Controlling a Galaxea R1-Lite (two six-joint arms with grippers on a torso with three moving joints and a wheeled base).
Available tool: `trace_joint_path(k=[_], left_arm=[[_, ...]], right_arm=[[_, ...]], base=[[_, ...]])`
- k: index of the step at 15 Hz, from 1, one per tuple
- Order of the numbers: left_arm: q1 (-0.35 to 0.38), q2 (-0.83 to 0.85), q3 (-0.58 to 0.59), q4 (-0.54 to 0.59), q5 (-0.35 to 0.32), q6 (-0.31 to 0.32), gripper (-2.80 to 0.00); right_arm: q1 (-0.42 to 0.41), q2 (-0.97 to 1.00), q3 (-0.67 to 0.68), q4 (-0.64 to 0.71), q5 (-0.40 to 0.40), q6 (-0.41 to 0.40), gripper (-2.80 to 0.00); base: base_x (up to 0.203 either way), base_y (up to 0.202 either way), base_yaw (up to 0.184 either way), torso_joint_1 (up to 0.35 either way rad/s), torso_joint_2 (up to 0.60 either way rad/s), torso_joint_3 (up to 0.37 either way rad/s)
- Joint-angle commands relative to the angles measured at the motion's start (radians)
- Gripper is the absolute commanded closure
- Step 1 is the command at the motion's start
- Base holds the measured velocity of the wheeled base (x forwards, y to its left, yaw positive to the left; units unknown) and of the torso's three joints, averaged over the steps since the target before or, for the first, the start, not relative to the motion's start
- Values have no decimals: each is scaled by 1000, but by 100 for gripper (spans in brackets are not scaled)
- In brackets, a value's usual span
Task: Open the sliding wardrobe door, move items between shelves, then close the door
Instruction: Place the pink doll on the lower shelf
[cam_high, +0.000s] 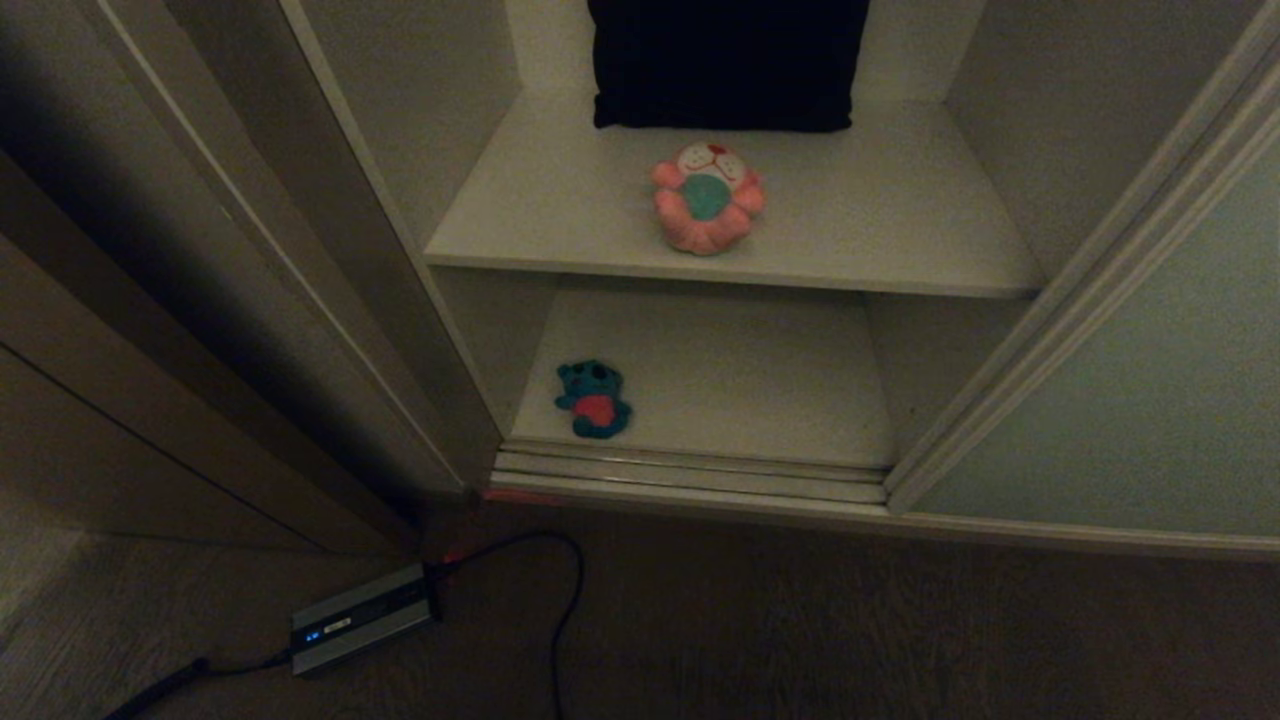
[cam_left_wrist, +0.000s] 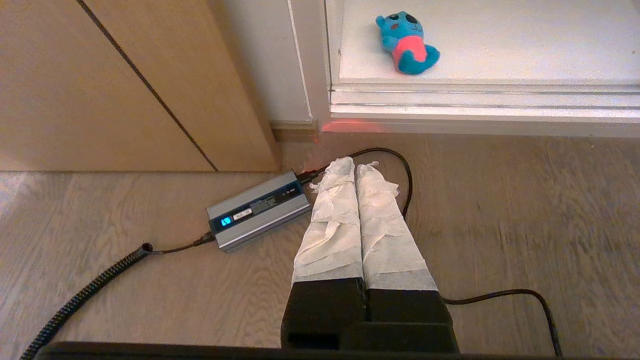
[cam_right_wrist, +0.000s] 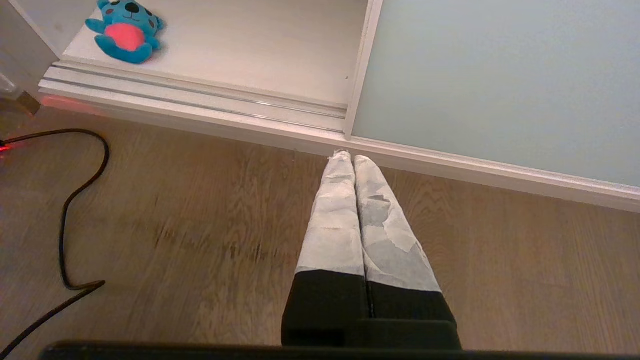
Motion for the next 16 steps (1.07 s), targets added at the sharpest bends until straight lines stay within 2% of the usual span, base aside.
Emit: trace_joint_path(k=[1,3,11,16], left_arm=[[0,3,0,1,1,1,0],[0,3,0,0,1,2,0],[0,3,0,-2,1,-10,0],[0,4,0,-8,-1,11,0]], right_arm=[[0,1,3,0,0,0,0],[0,1,3,0,0,0,0],[-1,1,4,0,0,0,0],[0,1,3,0,0,0,0]], base=[[0,0,0,0,0,0],[68,0,-1,-1,-2,3],[189,0,0,2,2,3],[13,0,0,3,0,0]])
